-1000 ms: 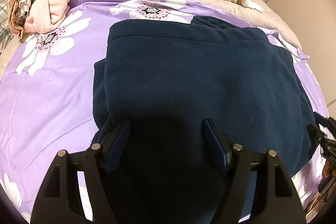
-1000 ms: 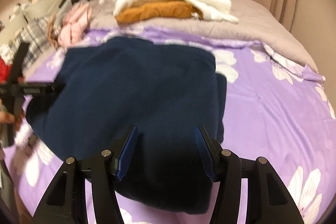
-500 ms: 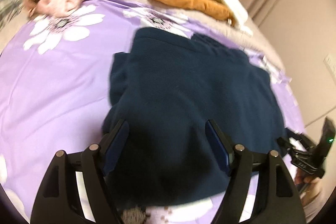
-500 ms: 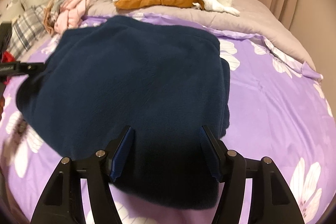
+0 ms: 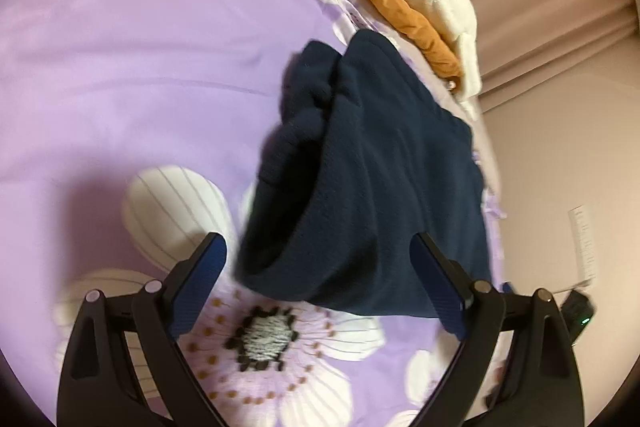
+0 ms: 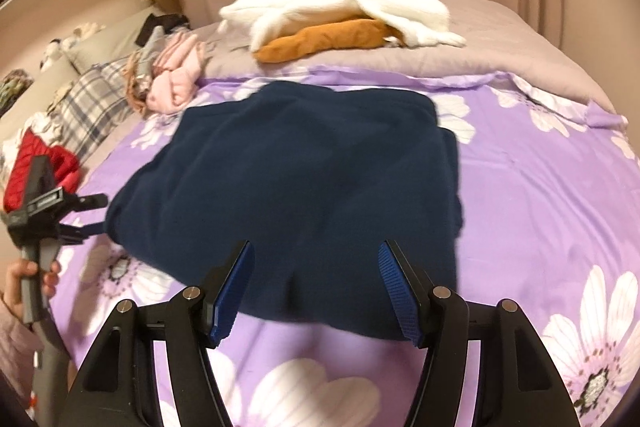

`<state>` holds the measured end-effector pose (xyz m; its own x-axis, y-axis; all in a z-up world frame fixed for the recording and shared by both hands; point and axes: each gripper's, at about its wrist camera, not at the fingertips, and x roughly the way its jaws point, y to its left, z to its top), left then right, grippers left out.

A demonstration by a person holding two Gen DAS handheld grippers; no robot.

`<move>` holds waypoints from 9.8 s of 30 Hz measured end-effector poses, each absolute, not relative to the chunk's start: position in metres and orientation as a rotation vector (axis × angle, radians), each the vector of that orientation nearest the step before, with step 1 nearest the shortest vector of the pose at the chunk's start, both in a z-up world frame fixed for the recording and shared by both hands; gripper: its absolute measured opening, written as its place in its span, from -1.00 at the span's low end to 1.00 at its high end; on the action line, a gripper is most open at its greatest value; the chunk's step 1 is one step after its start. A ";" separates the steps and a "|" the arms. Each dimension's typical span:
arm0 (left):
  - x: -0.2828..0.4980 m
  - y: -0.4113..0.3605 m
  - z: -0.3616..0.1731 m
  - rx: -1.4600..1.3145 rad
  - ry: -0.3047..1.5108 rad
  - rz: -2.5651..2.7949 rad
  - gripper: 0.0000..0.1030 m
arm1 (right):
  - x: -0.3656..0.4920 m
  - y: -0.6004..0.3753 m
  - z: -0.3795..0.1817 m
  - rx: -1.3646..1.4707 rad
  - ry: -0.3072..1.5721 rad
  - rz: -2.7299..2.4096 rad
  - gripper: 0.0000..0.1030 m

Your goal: Fold large clothes

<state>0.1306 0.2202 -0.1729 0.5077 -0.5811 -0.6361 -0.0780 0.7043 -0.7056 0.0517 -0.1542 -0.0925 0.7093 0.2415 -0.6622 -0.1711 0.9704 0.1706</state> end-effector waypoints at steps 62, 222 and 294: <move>0.216 0.121 -0.084 -0.323 0.951 -0.507 -0.15 | 0.225 -0.103 -0.115 0.251 0.925 0.329 -0.51; 0.169 0.028 -0.076 -0.312 0.868 -0.830 0.93 | 0.225 -0.064 -0.083 0.254 0.945 0.725 -0.41; 0.229 -0.070 -0.125 -0.072 1.023 -0.534 0.95 | 0.256 -0.203 -0.118 0.303 0.961 0.305 -0.51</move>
<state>0.2292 -0.0698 -0.1245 0.4049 -0.4559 -0.7926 0.3901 0.8701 -0.3012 0.2564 -0.2030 -0.1182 0.5374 0.3840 -0.7508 -0.1188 0.9159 0.3835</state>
